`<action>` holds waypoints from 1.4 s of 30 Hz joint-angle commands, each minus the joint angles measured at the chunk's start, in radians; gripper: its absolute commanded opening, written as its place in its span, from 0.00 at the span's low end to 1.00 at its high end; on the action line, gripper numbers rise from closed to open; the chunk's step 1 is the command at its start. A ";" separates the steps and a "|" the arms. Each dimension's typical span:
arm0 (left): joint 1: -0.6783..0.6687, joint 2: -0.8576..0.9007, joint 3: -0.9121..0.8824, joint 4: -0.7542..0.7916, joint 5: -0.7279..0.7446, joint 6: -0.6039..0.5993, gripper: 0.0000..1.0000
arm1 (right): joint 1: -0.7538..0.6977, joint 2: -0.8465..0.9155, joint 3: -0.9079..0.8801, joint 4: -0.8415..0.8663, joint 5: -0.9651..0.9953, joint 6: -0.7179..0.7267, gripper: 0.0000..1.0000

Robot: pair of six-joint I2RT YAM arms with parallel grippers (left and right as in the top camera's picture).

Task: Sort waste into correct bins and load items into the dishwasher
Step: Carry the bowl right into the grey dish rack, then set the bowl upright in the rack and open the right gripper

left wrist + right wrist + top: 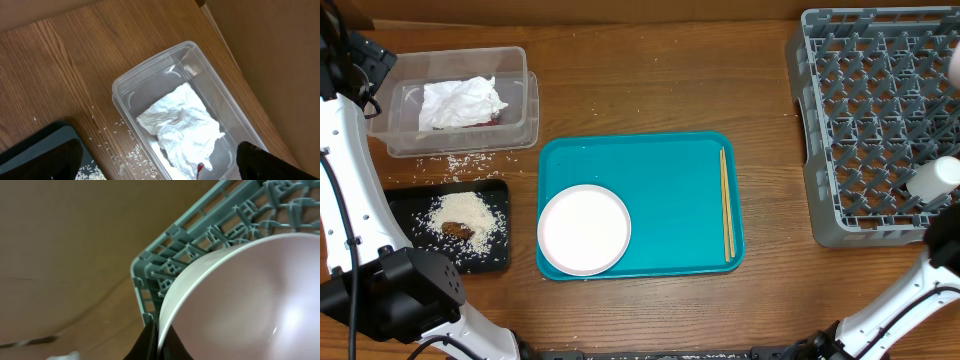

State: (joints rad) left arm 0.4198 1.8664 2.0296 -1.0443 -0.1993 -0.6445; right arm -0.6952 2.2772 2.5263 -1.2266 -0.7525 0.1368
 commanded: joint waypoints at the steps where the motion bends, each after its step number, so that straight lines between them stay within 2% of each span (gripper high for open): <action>1: 0.005 0.006 0.004 0.002 -0.013 0.016 1.00 | -0.042 0.094 0.010 0.037 -0.316 -0.066 0.04; 7: 0.005 0.006 0.004 0.002 -0.013 0.016 1.00 | -0.064 0.219 0.010 0.188 -0.565 -0.055 0.04; 14: 0.005 0.006 0.004 0.001 -0.013 0.016 1.00 | -0.056 0.308 0.010 0.269 -0.586 -0.016 0.04; 15: 0.005 0.006 0.004 0.001 -0.013 0.016 1.00 | -0.056 0.326 0.010 0.269 -0.561 0.000 0.04; 17: 0.005 0.006 0.004 0.001 -0.013 0.016 1.00 | -0.068 0.338 0.010 0.212 -0.360 0.083 0.04; 21: 0.005 0.006 0.004 0.001 -0.013 0.016 1.00 | -0.087 0.338 0.010 0.125 -0.174 0.100 0.04; 32: 0.005 0.006 0.004 0.001 -0.013 0.016 1.00 | -0.131 0.333 0.016 0.020 -0.165 0.138 0.04; 38: 0.005 0.006 0.004 0.001 -0.013 0.016 1.00 | -0.158 0.272 0.022 -0.077 -0.151 0.137 0.18; 42: 0.005 0.006 0.004 0.001 -0.013 0.016 1.00 | -0.159 0.194 0.022 -0.135 -0.053 0.151 0.25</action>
State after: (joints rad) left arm 0.4198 1.8664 2.0296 -1.0443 -0.1993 -0.6445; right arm -0.8558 2.5755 2.5538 -1.3460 -0.9306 0.2615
